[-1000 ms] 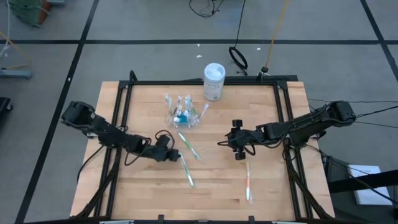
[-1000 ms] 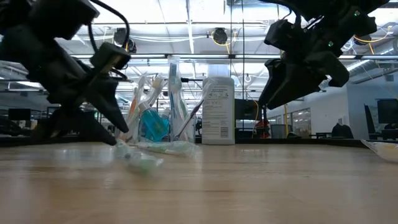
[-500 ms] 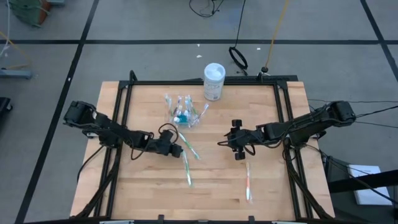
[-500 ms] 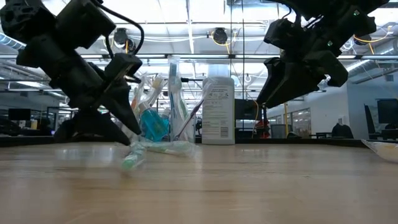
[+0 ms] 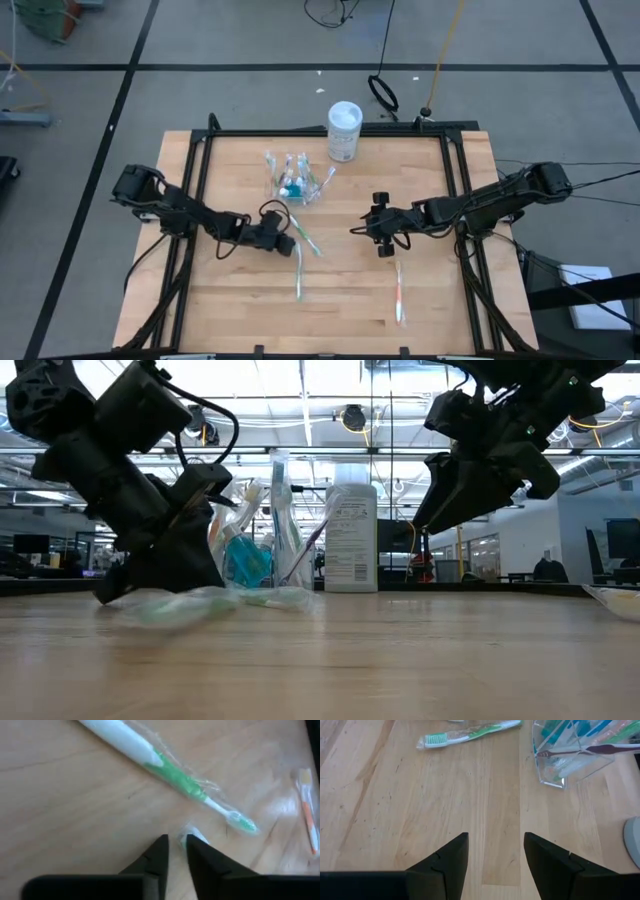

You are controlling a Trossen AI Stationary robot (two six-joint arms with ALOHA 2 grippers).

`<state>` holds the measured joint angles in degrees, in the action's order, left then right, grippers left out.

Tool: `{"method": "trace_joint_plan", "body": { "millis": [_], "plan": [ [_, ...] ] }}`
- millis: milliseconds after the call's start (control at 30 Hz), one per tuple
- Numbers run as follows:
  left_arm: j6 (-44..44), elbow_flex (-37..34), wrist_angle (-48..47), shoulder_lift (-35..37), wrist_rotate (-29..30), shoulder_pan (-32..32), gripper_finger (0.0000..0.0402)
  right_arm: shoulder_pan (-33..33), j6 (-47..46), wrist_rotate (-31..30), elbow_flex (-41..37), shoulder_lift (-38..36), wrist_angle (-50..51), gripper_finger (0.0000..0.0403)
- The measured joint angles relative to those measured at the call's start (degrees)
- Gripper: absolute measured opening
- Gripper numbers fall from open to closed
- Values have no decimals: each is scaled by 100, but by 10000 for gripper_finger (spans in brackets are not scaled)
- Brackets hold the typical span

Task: Pick & Place toothbrushing station
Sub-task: Put the green toothbrush into the transparent organizer

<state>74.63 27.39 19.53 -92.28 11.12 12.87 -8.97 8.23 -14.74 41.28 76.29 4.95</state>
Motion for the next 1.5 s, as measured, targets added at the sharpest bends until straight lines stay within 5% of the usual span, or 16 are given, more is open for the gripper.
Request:
{"method": "trace_joint_plan", "body": {
  "millis": [167,500,700,933,1067,1300,1500],
  "plan": [
    [-567,-19,554,-22,-147,-111,7,0,-2,0,0,0,0,187],
    [-1145,-17,1197,261,-269,-274,6,0,-4,1,0,0,2,185],
    [-1909,-17,1058,1060,-124,-285,4,0,-4,2,1,0,2,181],
    [-2948,-12,-40,2396,777,-285,2,0,-4,2,1,0,2,182],
    [-2883,-12,-375,2864,839,-283,5,0,-4,2,2,0,1,183],
    [-3208,-10,151,2336,432,113,17,0,-4,2,2,0,-7,183],
    [-3023,-10,728,1321,635,341,73,0,-7,4,2,0,-15,183]
  ]
}}
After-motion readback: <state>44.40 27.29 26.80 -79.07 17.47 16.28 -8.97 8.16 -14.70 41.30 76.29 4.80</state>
